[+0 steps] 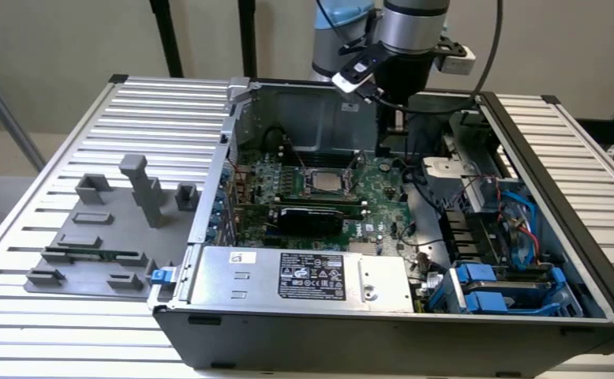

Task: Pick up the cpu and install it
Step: 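Close the cpu cover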

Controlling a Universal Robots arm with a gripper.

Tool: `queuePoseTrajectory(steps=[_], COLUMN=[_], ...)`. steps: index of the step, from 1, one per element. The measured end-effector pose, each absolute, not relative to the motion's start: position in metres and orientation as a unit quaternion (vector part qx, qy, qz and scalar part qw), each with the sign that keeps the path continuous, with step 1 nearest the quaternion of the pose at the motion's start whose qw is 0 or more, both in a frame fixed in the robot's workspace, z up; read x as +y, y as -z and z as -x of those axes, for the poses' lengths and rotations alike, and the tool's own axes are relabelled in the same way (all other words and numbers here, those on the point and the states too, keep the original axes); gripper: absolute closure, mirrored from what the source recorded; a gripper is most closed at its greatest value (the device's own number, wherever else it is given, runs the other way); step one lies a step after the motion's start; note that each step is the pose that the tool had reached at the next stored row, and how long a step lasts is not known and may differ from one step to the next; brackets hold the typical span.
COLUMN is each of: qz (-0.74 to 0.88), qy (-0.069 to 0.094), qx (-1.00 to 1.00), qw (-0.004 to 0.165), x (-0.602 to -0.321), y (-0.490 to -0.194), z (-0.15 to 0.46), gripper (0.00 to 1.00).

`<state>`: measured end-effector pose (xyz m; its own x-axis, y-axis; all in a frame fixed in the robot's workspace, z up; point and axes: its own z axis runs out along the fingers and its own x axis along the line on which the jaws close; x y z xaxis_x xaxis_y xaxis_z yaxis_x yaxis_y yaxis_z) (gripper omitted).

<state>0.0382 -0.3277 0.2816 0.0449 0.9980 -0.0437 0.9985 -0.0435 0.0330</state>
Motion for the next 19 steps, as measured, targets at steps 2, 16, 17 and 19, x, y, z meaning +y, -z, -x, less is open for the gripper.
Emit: queuePoseTrajectory(steps=[2, 16, 17, 19], qz=[-0.722, -0.72, -0.72, -0.72], qy=[0.004, 0.005, 0.006, 0.01], qx=[0.691, 0.693, 0.694, 0.694], qw=[0.027, 0.024, 0.022, 0.017], x=[-0.328, -0.328, -0.328, -0.328], y=[-0.278, -0.259, -0.258, -0.258], z=[-0.038, -0.038, -0.038, -0.038], gripper=[0.89, 0.89, 0.89, 0.89])
